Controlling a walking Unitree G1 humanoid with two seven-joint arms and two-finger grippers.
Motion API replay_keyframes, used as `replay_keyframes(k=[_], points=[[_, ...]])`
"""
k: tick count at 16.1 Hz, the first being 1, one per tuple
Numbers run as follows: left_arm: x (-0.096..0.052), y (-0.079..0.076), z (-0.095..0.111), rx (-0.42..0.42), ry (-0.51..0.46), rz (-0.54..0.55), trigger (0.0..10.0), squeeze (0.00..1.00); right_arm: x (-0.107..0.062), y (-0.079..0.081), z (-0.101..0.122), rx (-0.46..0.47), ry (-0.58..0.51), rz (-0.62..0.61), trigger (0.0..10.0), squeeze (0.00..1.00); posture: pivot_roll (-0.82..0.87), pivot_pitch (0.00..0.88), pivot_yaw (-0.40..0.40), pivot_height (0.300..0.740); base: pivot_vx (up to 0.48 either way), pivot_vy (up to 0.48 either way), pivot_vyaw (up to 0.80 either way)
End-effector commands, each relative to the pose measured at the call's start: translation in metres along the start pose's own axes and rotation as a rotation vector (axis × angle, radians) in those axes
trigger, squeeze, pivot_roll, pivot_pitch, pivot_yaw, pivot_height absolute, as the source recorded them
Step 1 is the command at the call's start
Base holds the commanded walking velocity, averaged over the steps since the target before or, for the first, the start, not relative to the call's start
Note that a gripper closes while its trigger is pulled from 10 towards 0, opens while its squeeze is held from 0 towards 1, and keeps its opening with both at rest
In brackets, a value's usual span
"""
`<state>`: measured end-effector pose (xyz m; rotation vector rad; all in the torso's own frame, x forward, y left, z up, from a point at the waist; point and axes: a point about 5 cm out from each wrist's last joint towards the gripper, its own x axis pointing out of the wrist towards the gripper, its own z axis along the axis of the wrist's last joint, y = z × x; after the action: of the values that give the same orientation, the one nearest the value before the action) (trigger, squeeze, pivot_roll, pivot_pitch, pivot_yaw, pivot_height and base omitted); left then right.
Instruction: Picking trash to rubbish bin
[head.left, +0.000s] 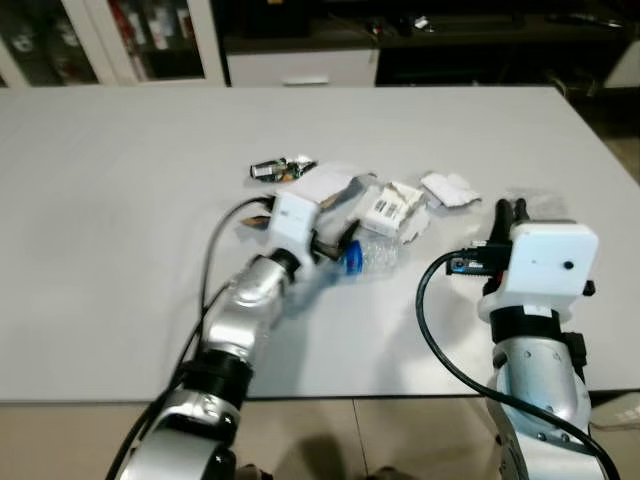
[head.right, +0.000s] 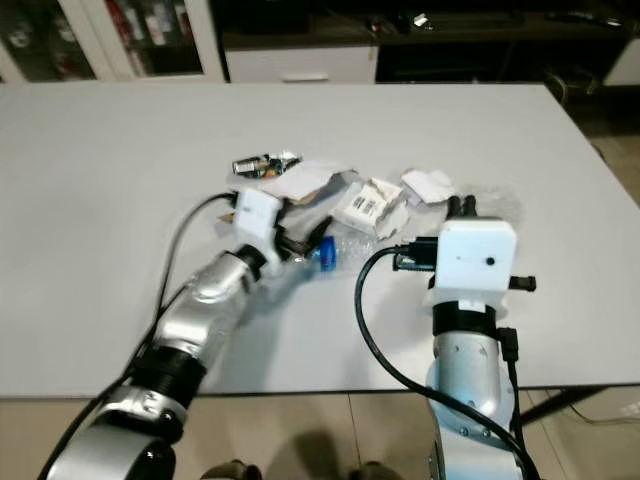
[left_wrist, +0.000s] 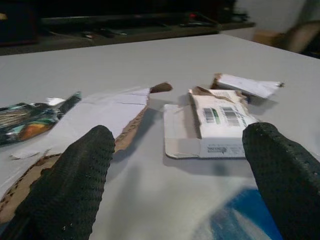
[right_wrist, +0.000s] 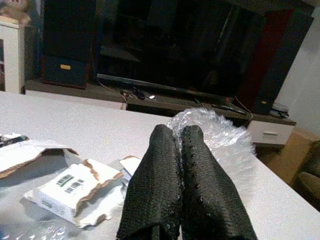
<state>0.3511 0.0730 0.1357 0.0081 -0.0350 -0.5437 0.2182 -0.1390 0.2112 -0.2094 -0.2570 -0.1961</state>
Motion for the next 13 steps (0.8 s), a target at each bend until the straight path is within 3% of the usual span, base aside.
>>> replay_keyframes(k=[1,13], points=[[0.0051,-0.0093,0.0036,0.001,-0.011,-0.023,10.0,0.0,-0.0004,-0.0048,-0.001,-0.022,0.001,-0.018,10.0,0.0,0.01,0.106,0.012,0.74,0.0,-0.39,0.0],[0.0052,-0.0085,0.0042,0.001,-0.014,-0.013,10.0,0.0,-0.0003,-0.004,0.0007,-0.033,-0.007,-0.01,10.0,0.0,0.0,0.11,0.009,0.74,0.0,-0.386,0.0]])
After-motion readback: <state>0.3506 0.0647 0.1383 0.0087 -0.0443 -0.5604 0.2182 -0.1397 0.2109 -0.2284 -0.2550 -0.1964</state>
